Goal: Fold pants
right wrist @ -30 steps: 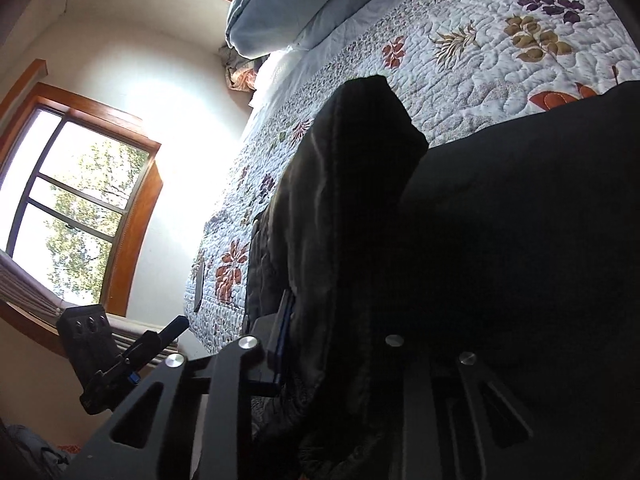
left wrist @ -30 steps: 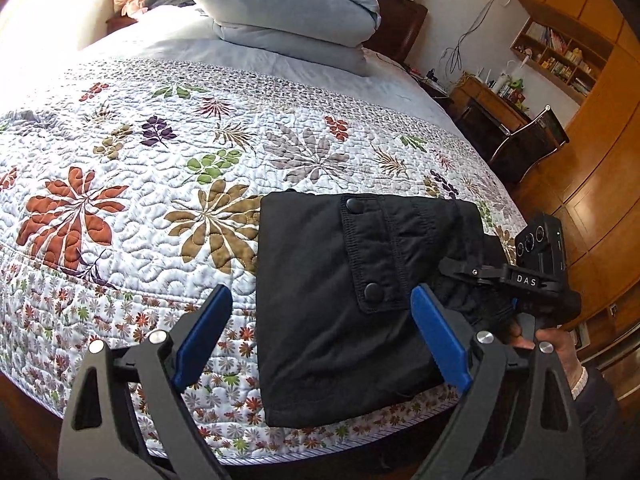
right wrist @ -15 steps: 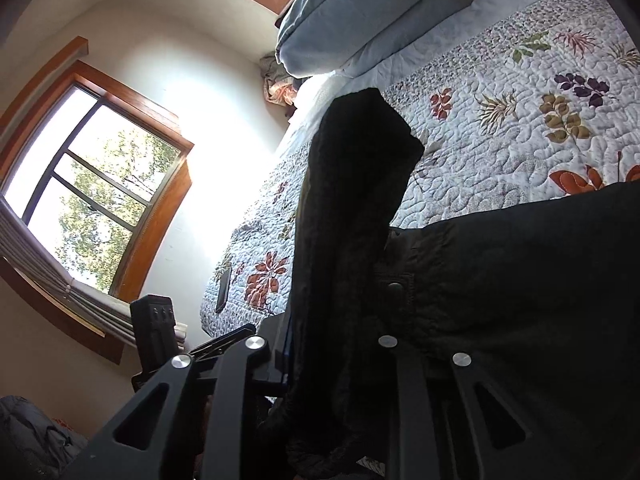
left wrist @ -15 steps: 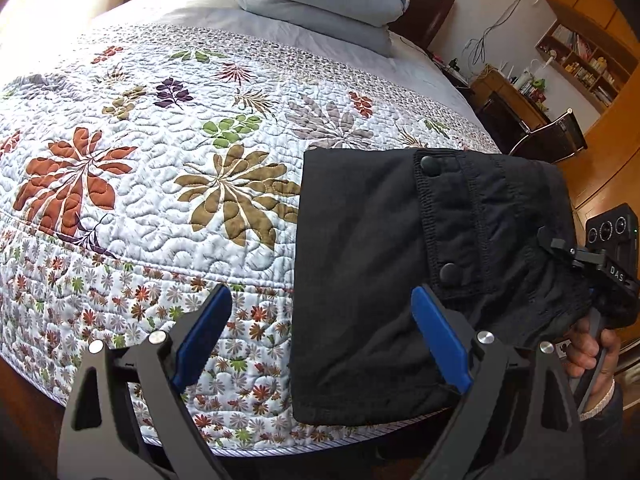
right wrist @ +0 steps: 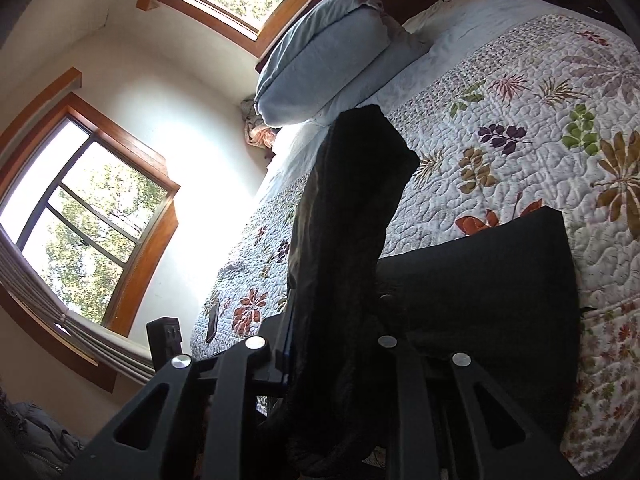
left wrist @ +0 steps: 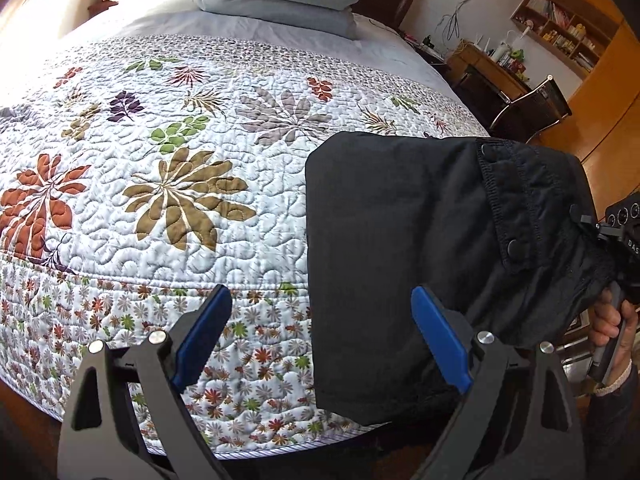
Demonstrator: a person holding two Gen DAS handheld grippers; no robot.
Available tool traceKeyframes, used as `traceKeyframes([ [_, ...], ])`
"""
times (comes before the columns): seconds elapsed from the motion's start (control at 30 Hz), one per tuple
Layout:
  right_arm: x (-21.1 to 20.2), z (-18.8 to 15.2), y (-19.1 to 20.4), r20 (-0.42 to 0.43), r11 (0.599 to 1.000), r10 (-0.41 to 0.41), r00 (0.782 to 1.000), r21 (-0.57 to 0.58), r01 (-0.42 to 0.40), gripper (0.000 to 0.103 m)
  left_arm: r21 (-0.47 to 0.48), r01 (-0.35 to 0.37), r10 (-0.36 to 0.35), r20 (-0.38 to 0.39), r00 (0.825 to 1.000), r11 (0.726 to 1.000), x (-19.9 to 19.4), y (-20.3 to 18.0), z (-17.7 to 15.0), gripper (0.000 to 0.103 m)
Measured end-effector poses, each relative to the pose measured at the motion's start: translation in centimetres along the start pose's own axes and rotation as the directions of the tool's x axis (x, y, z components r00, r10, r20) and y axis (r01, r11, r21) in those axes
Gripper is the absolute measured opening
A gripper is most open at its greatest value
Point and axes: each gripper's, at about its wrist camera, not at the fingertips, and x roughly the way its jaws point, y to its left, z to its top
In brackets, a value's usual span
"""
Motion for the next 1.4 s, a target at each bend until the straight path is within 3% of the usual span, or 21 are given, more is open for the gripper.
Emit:
traceKeyframes([
  [0.33, -0.2, -1.7, -4.9, 0.015, 0.994, 0.003, 1.0, 0.109, -0.004, 0.021, 0.059, 0.001, 0.0, -0.03, 1.0, 0.998, 1.6, -2.8, 0.4, 0.091],
  [0.93, 2.4, -3.4, -9.0, -0.027, 0.979, -0.029, 0.999, 0.201, 0.033, 0.021, 0.092, -0.006, 0.009, -0.028, 1.0, 0.996, 1.8, -4.2, 1.0, 0.091],
  [1.4, 3.8, -4.0, -8.7, -0.064, 0.984, -0.077, 0.995, 0.158, 0.086, 0.024, 0.076, -0.032, 0.037, -0.057, 0.998, 0.997, 2.8, -3.2, 0.9, 0.091],
])
